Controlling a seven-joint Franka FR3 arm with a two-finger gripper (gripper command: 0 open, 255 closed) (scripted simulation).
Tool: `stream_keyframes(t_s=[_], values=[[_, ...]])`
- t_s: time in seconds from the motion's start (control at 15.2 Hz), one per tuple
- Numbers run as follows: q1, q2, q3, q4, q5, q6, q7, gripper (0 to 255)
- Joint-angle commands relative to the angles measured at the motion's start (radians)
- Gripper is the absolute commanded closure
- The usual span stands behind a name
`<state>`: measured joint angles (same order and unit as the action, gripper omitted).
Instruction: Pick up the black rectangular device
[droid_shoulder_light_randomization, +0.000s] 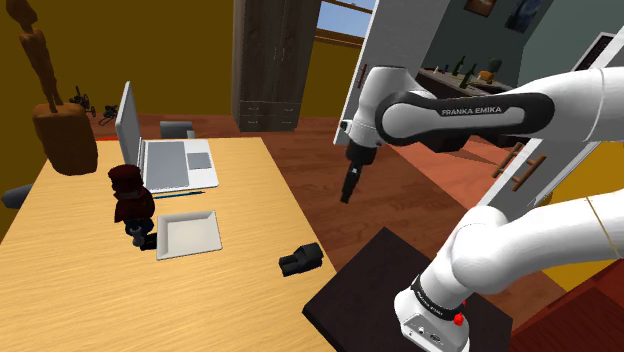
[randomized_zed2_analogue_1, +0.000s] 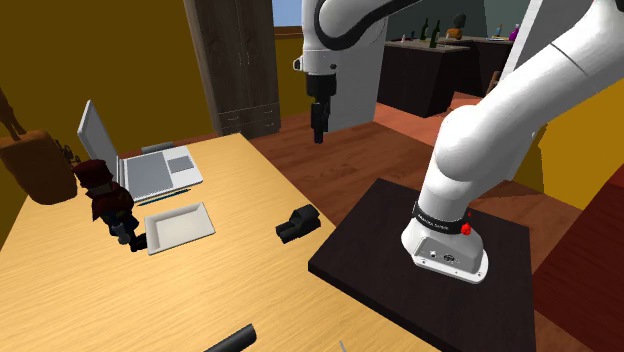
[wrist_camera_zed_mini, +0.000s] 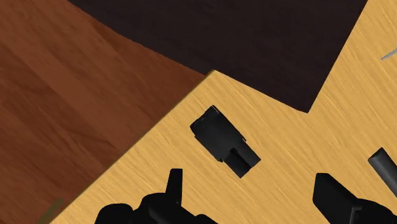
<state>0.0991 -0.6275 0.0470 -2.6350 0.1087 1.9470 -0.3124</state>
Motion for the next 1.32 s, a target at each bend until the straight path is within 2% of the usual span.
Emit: stream_keyframes(t_s=[0.0, 0.4, 0.79, 0.99, 1.19, 1.25], values=[[0.021, 0.042, 0.009, -0.037, 0.003, 0.088, -0.037, 0], [0.077, 0.219, 0.031, -0.111, 0.007, 0.358, -0.149, 0], [0.124, 0.458, 0.056, -0.129, 0.001, 0.635, -0.252, 0], [0.14, 0.595, 0.071, -0.116, -0.017, 0.769, -0.292, 0], [0.155, 0.737, 0.079, -0.089, -0.064, 0.894, -0.312, 0], [0.157, 0.745, 0.078, -0.087, -0.067, 0.901, -0.312, 0]])
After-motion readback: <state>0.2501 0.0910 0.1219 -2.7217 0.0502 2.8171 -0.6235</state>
